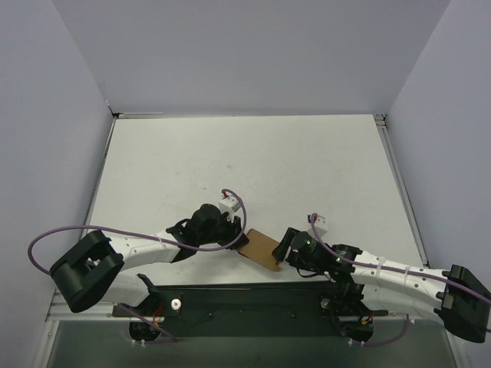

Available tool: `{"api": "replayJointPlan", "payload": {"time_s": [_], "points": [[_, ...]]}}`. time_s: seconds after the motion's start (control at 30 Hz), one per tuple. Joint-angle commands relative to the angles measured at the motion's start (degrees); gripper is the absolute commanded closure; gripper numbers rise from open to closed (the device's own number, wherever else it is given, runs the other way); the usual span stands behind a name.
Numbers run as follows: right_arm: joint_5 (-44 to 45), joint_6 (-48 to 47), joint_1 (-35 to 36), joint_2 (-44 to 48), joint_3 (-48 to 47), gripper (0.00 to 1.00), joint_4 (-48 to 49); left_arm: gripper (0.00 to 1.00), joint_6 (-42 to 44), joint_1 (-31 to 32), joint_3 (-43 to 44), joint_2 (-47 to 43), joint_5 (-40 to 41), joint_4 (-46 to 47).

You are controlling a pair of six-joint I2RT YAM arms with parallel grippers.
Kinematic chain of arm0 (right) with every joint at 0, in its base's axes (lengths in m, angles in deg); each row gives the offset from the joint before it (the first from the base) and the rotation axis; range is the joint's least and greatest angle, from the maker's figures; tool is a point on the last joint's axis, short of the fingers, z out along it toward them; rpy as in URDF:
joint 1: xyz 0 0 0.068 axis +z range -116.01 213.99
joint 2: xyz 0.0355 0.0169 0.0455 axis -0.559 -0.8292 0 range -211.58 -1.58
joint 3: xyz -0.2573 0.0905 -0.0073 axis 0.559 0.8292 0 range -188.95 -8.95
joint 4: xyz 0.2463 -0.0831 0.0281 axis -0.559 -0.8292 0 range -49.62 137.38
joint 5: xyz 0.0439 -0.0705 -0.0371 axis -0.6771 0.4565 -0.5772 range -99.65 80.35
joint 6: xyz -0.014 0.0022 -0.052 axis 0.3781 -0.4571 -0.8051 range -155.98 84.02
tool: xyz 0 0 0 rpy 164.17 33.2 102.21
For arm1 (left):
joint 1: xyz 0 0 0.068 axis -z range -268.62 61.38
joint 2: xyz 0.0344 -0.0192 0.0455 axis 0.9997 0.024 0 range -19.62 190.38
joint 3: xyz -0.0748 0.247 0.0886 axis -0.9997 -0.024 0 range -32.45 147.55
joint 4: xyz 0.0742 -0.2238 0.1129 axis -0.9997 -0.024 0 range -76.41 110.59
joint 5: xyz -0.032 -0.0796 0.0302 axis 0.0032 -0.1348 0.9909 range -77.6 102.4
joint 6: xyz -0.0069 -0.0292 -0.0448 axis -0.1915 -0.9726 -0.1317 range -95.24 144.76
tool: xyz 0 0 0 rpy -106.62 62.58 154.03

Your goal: Fold the paper box

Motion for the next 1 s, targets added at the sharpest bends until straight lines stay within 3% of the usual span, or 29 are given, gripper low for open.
{"api": "replayJointPlan", "payload": {"time_s": [0.0, 0.13, 0.27, 0.4, 0.67, 0.97], "points": [[1.2, 2.9, -0.1, -0.9, 1.3, 0.43, 4.5, 0.67, 1.9, 0.0, -0.2, 1.5, 0.6, -3.2], [0.1, 4.1, -0.1, -2.9, 2.0, 0.53, 6.6, 0.63, 1.6, -0.1, 0.4, 1.0, 0.6, -3.7], [1.0, 5.9, 0.0, -3.2, 3.5, 0.65, 6.8, 0.45, 1.4, 0.0, 3.0, -1.0, 2.4, -7.9], [2.1, 7.5, 0.0, -2.6, 5.0, 0.69, 7.3, 0.38, 0.4, -0.1, 4.3, -5.1, 4.5, -13.0], [2.4, 8.1, 0.0, -4.5, 5.6, 0.76, 8.6, 0.37, -2.6, -0.1, 4.4, -7.5, 4.9, -17.5], [2.5, 7.8, 0.2, -5.0, 5.6, 0.77, 8.8, 0.43, -7.4, 0.2, 2.8, -6.6, 0.2, -12.7]]}}
